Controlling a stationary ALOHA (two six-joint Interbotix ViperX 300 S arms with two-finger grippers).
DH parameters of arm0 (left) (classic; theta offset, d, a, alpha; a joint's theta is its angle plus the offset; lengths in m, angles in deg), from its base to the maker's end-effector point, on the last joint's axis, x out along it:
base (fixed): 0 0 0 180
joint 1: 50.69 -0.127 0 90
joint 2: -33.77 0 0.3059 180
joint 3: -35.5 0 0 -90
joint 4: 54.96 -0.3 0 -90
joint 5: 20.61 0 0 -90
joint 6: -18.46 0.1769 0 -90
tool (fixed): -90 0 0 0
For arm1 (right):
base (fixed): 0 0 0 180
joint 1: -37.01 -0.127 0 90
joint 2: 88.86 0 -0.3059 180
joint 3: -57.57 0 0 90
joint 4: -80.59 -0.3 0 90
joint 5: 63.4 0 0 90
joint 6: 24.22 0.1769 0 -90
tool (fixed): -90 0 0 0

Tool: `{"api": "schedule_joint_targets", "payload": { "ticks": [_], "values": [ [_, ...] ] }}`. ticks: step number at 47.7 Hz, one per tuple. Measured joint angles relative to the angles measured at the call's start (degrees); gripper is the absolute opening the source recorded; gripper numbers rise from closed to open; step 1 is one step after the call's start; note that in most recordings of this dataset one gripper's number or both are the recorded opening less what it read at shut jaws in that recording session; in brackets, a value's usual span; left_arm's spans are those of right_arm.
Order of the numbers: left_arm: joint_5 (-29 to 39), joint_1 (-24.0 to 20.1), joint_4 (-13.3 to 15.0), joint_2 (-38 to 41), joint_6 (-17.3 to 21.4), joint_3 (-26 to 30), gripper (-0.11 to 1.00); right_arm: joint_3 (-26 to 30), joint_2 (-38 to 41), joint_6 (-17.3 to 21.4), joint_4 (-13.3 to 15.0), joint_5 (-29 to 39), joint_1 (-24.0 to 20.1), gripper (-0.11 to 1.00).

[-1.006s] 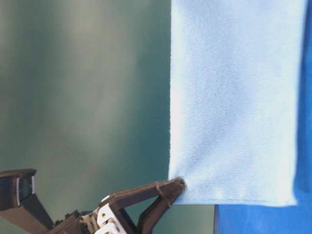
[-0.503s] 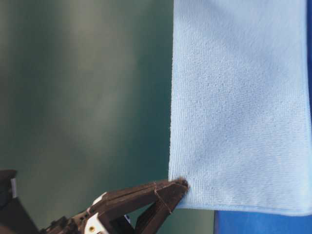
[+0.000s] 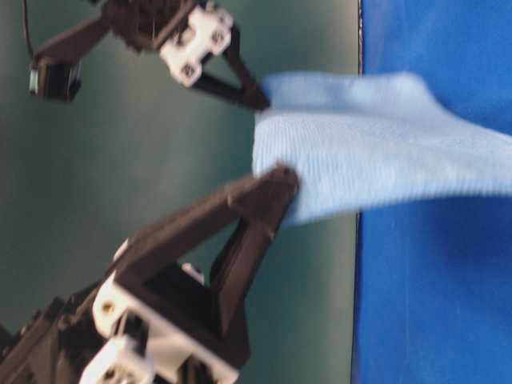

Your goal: Fold the light blue towel.

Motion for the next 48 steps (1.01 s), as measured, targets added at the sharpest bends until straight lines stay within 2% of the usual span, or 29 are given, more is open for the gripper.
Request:
{"api": "schedule_joint_targets", "payload": {
  "ticks": [10, 25, 34, 48],
  "values": [
    [-3.16, 0.00, -0.09, 2.64, 0.88, 0.44, 0.02, 4.92, 4.39, -1.76, 0.26, -1.85, 0.35, 0.01],
    [-5.89, -0.09, -0.18, 3.87, 1.76, 1.05, 0.02, 5.45, 4.83, -1.85, 0.26, -1.85, 0.35, 0.01],
    [-8.88, -0.09, -0.09, 7.82, 5.54, 5.01, 0.02, 2.02, 2.20, -1.85, 0.26, -1.67, 0.44, 0.01],
    [-9.76, -0.26, -0.09, 17.84, 10.20, 17.58, 0.02, -7.82, -8.79, -1.14, 0.26, -0.18, 0.97, 0.01]
  ]
}}
